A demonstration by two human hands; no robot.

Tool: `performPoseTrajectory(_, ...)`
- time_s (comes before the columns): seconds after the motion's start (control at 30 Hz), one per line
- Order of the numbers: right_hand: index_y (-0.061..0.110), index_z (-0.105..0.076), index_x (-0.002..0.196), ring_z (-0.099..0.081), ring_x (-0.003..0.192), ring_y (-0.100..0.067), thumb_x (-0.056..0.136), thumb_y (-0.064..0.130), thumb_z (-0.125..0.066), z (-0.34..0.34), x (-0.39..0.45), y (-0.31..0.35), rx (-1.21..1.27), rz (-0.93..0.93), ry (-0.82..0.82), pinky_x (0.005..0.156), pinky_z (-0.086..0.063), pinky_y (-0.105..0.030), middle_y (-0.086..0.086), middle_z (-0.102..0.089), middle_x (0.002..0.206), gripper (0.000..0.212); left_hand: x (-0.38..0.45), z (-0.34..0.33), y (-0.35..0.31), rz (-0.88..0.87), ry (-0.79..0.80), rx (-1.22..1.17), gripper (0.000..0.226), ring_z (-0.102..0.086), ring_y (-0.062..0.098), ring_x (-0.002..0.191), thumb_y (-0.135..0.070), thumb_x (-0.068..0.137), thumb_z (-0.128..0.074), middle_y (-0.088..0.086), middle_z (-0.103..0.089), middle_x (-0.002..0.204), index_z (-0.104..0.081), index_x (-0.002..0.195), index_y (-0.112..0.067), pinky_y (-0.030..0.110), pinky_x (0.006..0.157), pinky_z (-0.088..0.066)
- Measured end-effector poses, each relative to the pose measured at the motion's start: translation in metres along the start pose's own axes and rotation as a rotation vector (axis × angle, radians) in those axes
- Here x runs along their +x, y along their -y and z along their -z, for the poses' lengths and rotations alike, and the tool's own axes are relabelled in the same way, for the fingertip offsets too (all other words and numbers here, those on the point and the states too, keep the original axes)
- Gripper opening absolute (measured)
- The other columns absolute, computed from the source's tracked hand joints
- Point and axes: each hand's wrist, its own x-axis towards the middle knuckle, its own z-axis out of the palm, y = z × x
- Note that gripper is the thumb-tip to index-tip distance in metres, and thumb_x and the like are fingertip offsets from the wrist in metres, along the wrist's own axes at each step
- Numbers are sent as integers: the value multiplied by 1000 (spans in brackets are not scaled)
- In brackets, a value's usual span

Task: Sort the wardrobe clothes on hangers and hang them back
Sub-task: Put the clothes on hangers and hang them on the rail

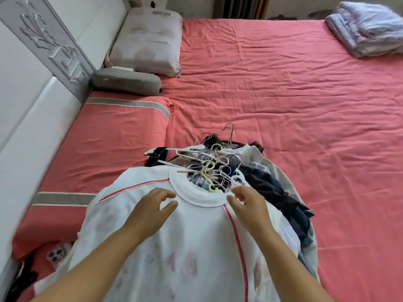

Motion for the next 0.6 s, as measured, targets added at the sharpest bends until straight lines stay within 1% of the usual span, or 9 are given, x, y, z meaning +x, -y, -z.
performPoseTrajectory(0.07,10,-65,91,-54,85,-18,83,12,-62,-11,17,-10,-29,-21,60,70,-39,-29,0,-60,86,9,13,-12,-3,10,-1,3,21,-51,4,103,-28,92,-58,-12,-55,114,-62,112,-23,20,84,-37)
performPoseTrajectory(0.17,8,-59,79,-51,80,-21,81,5,-53,-21,36,-24,-84,-57,159,66,-40,-33,-1,-58,79,7,30,-25,0,28,-16,16,20,-49,4,106,-25,92,-58,-13,-55,112,-63,111,-21,18,86,-33)
performPoseTrajectory(0.2,10,-58,80,-50,79,-20,82,6,-51,-23,39,-26,-102,-86,188,64,-38,-32,1,-56,78,8,34,-27,2,29,-31,27,20,-48,5,109,-23,92,-58,-13,-56,111,-64,110,-20,17,88,-31)
performPoseTrajectory(0.3,13,-63,92,-52,81,-17,87,10,-50,-27,45,-32,-86,-182,228,68,-39,-29,3,-60,86,15,43,-29,10,37,-71,49,19,-47,9,120,-20,90,-60,-8,-59,118,-67,108,-19,17,95,-29)
performPoseTrajectory(0.37,10,-65,94,-56,85,-22,88,10,-51,-28,47,-33,-67,-214,208,70,-42,-29,-3,-64,89,15,46,-30,13,40,-80,52,19,-45,10,122,-19,90,-60,-7,-58,120,-67,108,-18,17,96,-27)
performPoseTrajectory(0.43,9,-65,84,-57,82,-24,89,12,-53,-27,49,-31,-58,-228,164,66,-41,-29,-3,-64,82,13,46,-29,15,28,-87,56,19,-45,10,122,-19,91,-60,-7,-58,121,-67,108,-18,16,96,-27)
performPoseTrajectory(0.5,15,-62,75,-55,76,-19,90,16,-54,-24,48,-26,-44,-200,116,59,-37,-28,3,-60,74,17,43,-26,15,11,-114,53,19,-45,9,121,-18,91,-60,-7,-56,124,-67,108,-18,16,96,-26)
performPoseTrajectory(0.6,15,-66,77,-53,69,-11,89,18,-58,-17,45,-14,17,-97,25,57,-36,-27,7,-59,70,15,36,-16,13,-39,-207,33,22,-40,3,121,-24,90,-60,-10,-48,130,-66,111,-17,17,97,-27)
